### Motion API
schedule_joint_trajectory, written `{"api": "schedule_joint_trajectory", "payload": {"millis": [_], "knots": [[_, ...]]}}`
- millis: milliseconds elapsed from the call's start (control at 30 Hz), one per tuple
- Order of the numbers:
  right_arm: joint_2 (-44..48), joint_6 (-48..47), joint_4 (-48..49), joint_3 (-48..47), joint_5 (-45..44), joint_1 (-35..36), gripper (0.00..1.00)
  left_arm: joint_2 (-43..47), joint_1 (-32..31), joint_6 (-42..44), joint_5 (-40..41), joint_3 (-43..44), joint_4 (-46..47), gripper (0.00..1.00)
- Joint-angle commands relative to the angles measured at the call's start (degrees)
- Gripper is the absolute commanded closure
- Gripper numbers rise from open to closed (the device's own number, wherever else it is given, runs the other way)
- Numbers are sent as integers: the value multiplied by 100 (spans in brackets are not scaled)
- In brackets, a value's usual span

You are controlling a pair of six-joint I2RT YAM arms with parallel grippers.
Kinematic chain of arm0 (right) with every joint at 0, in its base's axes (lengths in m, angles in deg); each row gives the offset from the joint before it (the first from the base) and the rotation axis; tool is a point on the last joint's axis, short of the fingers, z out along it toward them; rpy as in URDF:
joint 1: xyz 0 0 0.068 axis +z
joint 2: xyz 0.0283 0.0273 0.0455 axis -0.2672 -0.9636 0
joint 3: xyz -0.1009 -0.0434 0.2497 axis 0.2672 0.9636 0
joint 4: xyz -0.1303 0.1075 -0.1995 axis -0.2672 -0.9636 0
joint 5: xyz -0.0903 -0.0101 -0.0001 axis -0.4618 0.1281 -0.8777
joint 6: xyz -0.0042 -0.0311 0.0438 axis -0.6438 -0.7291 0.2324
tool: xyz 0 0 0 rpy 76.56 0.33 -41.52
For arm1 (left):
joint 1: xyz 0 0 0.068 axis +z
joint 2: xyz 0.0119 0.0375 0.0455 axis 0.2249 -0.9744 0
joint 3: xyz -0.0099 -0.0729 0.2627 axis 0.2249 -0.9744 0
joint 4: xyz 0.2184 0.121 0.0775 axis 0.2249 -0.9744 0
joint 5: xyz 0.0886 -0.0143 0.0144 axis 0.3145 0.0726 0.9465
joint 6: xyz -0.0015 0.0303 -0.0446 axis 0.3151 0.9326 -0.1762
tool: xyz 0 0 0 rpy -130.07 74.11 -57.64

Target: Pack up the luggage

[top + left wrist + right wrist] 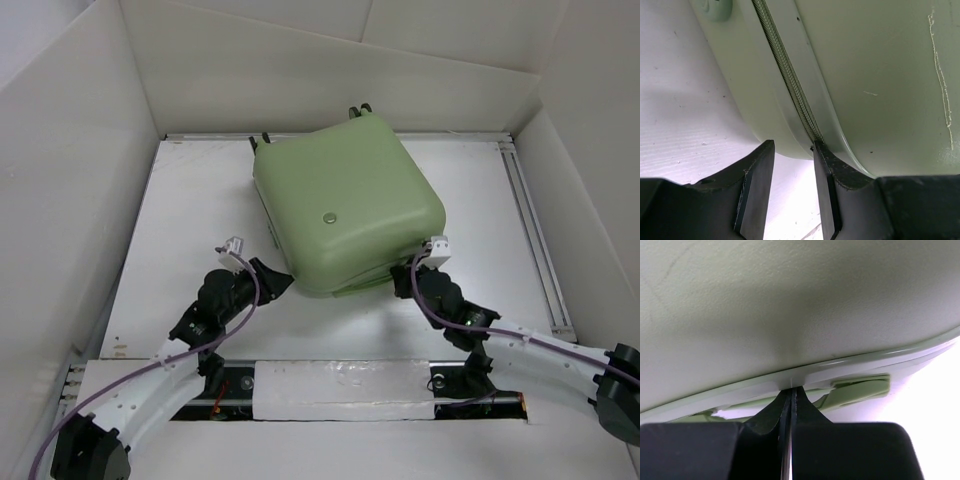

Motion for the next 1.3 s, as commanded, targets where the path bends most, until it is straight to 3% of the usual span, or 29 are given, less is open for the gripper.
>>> {"api": "schedule_joint_trajectory", "payload": {"millis": [0,100,267,400,600,733,833,967,1133,1267], "knots": [[81,255,704,-264,757,2,100,-344,-1,51,-76,553,727,67],[-242,256,38,-764,1364,396,100,-635,-1,51,-77,720,938,68],[-745,379,-862,-1644,1611,1282,100,-1074,-1,-63,-270,782,1386,72],[-1052,660,-609,-1952,1952,1671,100,-1128,-54,-213,-341,782,1589,72],[-2553,854,306,-2619,1787,2469,100,-1321,-124,-266,-691,835,1642,73],[-3600,854,517,-3428,1217,2883,100,-1260,-124,-153,-1210,1219,1266,74],[-4242,749,745,-3903,839,3121,100,-997,-124,50,-1412,1563,457,74],[-4892,1135,1086,-4185,-1160,3359,100,-759,-124,103,-1720,1766,51,74],[-5805,1653,2029,-4368,-2273,3359,100,-583,-124,-143,-1931,1653,51,74],[-5607,1785,2029,-4309,-2773,3604,100,-285,-124,-12,-1713,1775,-448,74]]}}
